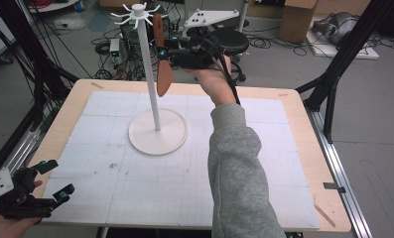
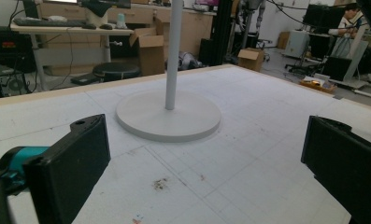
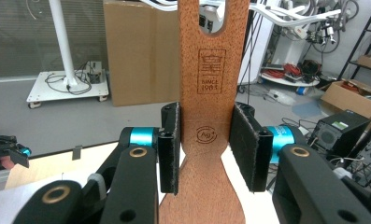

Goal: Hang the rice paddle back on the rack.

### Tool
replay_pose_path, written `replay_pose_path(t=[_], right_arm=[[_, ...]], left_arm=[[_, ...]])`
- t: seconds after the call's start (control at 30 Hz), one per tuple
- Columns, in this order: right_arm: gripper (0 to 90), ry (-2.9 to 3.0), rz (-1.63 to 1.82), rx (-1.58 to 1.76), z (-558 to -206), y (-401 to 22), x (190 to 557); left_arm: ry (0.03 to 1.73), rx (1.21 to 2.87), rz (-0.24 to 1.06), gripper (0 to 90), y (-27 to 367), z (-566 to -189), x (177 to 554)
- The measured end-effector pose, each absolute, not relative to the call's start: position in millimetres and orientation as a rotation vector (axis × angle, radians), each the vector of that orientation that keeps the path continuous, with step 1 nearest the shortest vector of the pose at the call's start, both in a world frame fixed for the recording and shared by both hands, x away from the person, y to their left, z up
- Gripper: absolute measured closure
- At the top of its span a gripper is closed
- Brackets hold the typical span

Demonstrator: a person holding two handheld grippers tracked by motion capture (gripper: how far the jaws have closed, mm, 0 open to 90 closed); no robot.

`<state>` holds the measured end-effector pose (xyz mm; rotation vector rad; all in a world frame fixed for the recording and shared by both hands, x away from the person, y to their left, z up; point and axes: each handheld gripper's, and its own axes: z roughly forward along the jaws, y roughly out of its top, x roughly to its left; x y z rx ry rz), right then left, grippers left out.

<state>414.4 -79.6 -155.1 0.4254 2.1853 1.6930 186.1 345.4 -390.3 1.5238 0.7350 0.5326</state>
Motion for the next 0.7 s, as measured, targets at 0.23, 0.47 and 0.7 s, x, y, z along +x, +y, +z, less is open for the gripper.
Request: replay_pose_path(t=[0.23, 0.47, 0.7], right_arm=[[65.2, 2.16, 1.68, 0.449, -156, -73, 416], [65.2, 2.153, 1.669, 0.455, -155, -72, 419], [65.2, 2.163, 1.663, 0.459, -160, -68, 420]], left_arm=[[0.737, 1.53, 0.528, 1.8, 345, -392, 185], [0.745, 1.528, 0.529, 1.8, 347, -393, 185], [0.748, 1.53, 0.528, 1.8, 346, -394, 184]])
